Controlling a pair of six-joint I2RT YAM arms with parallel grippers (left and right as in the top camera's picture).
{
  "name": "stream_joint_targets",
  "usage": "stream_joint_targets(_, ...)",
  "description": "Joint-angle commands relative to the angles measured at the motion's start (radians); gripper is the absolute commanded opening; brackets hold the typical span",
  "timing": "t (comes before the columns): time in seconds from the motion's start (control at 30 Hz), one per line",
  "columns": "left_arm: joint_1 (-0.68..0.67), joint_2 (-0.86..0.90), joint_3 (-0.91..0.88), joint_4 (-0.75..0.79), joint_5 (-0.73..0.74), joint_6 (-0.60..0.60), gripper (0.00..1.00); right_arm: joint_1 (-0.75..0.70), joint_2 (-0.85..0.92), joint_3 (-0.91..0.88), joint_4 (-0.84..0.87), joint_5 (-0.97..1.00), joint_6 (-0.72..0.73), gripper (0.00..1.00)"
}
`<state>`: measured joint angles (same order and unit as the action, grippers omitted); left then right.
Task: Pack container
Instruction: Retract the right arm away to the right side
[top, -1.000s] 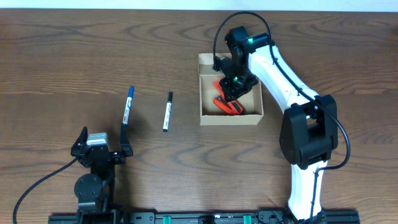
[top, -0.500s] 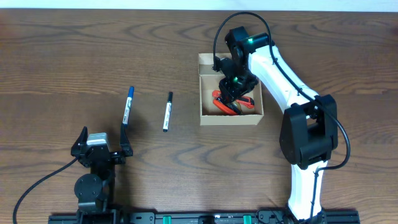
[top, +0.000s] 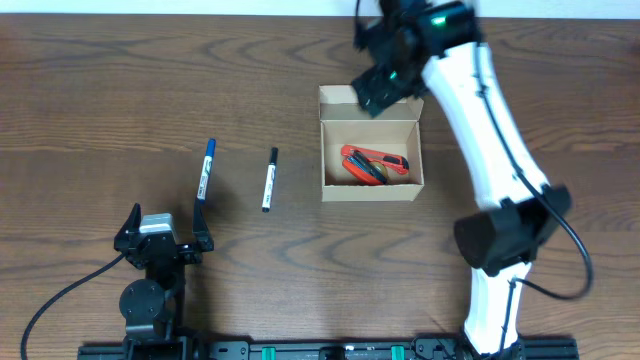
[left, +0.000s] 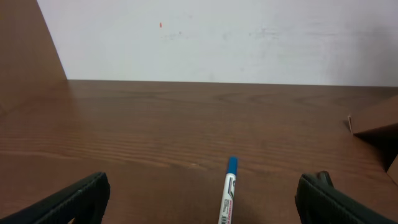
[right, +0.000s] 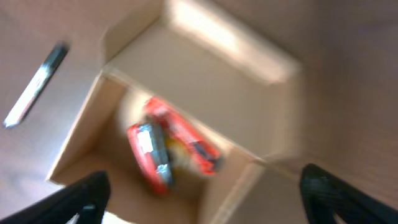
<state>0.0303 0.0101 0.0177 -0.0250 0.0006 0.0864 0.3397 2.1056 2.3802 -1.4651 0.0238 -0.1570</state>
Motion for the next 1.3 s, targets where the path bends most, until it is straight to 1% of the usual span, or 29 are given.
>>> stream_joint_targets(0.0,0.004,-0.006,-0.013,-0.051,0.016,0.011,0.95,-0.057,-0.103,0.129,-0.02,0.227,0.078,0.96)
stream_joint_targets(0.1,0.004,-0.006,-0.013,-0.051,0.016,0.011,0.95,-0.134,-0.172,0.156,-0.02,0.29,0.109,0.98)
stream_joint_targets(0.23,0.004,-0.006,-0.013,-0.051,0.016,0.011,0.95,-0.28,-0.24,0.155,-0.021,0.285,0.139,0.99)
stream_joint_targets(0.43,0.004,-0.006,-0.013,-0.051,0.016,0.011,0.95,-0.506,-0.247,0.134,-0.032,0.143,0.176,0.99)
stream_joint_targets(0.57,0.004,-0.006,-0.013,-0.051,0.016,0.011,0.95,-0.625,-0.246,0.04,0.0,0.144,0.28,0.99)
stream_joint_targets(0.73,0.004,-0.006,-0.013,-0.051,0.016,0.011,0.95,-0.689,-0.246,-0.076,0.015,0.143,0.342,0.99)
stream_joint_targets(0.87,0.004,-0.006,-0.013,-0.051,0.016,0.011,0.95,-0.706,-0.246,-0.153,0.014,0.143,0.348,0.99)
stream_joint_targets(1.1,0.004,-0.006,-0.013,-0.05,0.015,0.012,0.95,-0.706,-0.246,-0.221,0.013,0.143,0.347,0.99)
stream_joint_targets(1.23,0.003,-0.006,-0.013,-0.009,0.025,0.007,0.95,-0.706,-0.246,-0.227,0.013,0.143,0.347,0.99)
stream_joint_targets(1.27,0.003,-0.006,-0.013,0.006,0.044,-0.01,0.95,-0.706,-0.246,-0.227,0.013,0.143,0.347,0.99)
